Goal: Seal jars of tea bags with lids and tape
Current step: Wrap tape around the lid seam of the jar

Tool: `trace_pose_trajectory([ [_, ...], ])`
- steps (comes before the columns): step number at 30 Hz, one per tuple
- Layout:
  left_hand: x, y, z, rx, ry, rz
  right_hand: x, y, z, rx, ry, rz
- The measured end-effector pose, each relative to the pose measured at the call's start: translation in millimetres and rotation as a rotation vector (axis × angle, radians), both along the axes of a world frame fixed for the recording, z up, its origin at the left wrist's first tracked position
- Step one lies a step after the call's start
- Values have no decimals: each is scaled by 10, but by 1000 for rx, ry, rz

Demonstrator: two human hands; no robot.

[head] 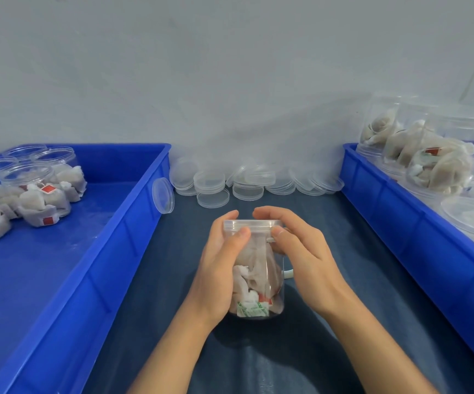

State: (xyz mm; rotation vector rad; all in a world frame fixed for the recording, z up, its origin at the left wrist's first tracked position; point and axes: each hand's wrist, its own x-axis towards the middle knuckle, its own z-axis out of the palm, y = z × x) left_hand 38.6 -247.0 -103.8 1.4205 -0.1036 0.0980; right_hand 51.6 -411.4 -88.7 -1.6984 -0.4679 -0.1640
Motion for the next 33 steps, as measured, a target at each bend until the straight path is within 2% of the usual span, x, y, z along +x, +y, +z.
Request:
trace_pose_trajectory([
  [19, 41, 14, -81, -27, 28, -7, -5, 15, -29, -29, -50, -33],
  [33, 23, -27, -99, 35, -90, 23, -103, 149, -22, -195, -218, -238],
])
